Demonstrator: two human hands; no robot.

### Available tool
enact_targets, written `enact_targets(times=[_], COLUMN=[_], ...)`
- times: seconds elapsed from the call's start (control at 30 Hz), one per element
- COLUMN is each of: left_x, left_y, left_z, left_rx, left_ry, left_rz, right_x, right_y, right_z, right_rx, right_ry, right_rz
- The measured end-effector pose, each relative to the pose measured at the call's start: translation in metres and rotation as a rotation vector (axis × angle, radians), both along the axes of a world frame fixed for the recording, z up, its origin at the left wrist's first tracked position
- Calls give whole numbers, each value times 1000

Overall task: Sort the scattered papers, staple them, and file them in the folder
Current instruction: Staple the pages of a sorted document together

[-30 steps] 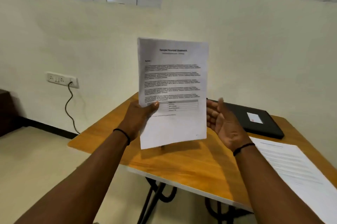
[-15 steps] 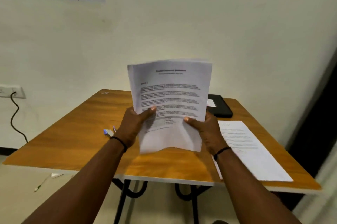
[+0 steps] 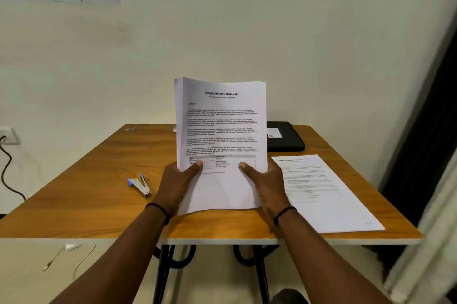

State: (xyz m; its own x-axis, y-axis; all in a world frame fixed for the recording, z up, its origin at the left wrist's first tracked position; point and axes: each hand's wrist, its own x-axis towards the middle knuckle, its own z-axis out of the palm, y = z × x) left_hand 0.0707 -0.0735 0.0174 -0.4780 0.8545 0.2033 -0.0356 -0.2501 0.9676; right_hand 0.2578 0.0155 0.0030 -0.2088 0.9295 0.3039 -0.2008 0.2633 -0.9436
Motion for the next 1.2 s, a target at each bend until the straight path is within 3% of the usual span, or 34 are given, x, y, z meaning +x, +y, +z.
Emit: enact_targets(times=[0.2,0.4,0.47,0.6,0.67,0.8,0.93,1.2], left_x=[48,125,142,158,161,161,164,159], left_y=[33,67,78,99,106,114,121,117], left_z=[11,9,2,-19,-25,-24,-21,-14], left_rx=[36,-235,-343,-598,-633,-657,-674,-640], left_ry=[-18,82,162,621,708,707,681,329], left_rz=[-142,-199,-205,-75,-9,47,20,-107], right_x=[62,156,177,196,199,197,188,178], right_y=[33,63,65,60,63,72,76,77], right_z=[22,21,15,4,-4,-5,0,1], right_rx=[-3,-170,-173,-151,-153,-135,-177,-235], right_ry=[-102,-213,-386,-906,-1074,-1204,-1186,-1199], right_rz=[-110,-195,-277,-479,-518,-556,-506,-594])
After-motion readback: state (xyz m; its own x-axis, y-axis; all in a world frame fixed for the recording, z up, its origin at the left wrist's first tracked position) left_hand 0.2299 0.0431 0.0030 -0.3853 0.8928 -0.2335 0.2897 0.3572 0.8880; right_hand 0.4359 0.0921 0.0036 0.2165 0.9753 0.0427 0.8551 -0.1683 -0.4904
